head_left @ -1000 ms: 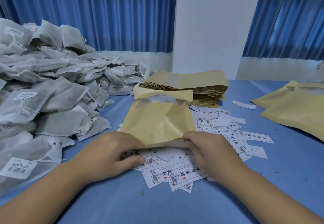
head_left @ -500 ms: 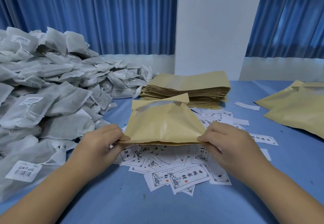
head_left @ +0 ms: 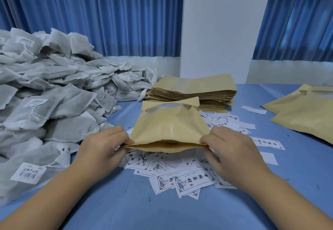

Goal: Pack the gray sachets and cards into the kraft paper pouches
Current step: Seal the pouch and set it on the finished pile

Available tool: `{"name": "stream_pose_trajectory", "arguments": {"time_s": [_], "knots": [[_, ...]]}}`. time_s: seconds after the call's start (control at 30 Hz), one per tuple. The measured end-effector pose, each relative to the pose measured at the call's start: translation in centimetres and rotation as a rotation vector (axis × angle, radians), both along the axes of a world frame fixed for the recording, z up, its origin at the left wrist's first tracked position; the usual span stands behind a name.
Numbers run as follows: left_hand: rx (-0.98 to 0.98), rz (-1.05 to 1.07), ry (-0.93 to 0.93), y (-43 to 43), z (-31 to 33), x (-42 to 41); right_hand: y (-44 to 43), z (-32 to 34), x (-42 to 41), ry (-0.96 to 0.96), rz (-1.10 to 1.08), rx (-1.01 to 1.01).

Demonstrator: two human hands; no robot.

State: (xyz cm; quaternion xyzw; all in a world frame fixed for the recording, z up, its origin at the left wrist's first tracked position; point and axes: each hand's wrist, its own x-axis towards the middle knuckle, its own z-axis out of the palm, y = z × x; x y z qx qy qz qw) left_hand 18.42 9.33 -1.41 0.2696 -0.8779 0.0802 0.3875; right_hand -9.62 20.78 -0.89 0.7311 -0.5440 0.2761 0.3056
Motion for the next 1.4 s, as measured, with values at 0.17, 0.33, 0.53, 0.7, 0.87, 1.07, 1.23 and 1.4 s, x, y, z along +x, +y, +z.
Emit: {"name": "stream_pose_trajectory", "arguments": {"time_s": [0.17, 0.33, 0.53, 0.7, 0.87, 1.07, 1.23, 1.4], "knots": [[-0.069, 0.011, -0.219, 0.2, 0.2, -0.7, -0.9, -0.7, 1.1, 0.093, 0.027, -0.029], [-0.175, 0.023, -0.314, 1.1, 0.1, -3.1, -0.9, -0.8, 1.2, 0.059, 0.008, -0.013], [-0.177, 0.025, -0.262, 0.8, 0.0, -3.4, -1.0, -0.8, 2.0, 0.096, 0.017, -0.015], [-0.156, 0.031, -0.251, 1.7, -0.1, -5.5, -1.4, -1.2, 2.3, 0.183, 0.006, -0.039], [-0.21, 0.004, -0.259, 2.1, 0.2, -7.3, -1.4, -1.3, 1.7, 0.151, -0.01, -0.054], [-0.181, -0.005, -0.229, 2.5, -0.1, -7.9, -1.1, -0.9, 2.0, 0.112, 0.02, -0.085], [-0.21, -0.021, -0.229, 2.5, 0.2, -8.4, -0.8, -0.8, 2.2, 0.102, 0.042, -0.04], [-0.179, -0.042, -0.203, 2.5, 0.0, -8.2, -0.6, -0.5, 1.8, 0.067, 0.066, -0.05]]}}
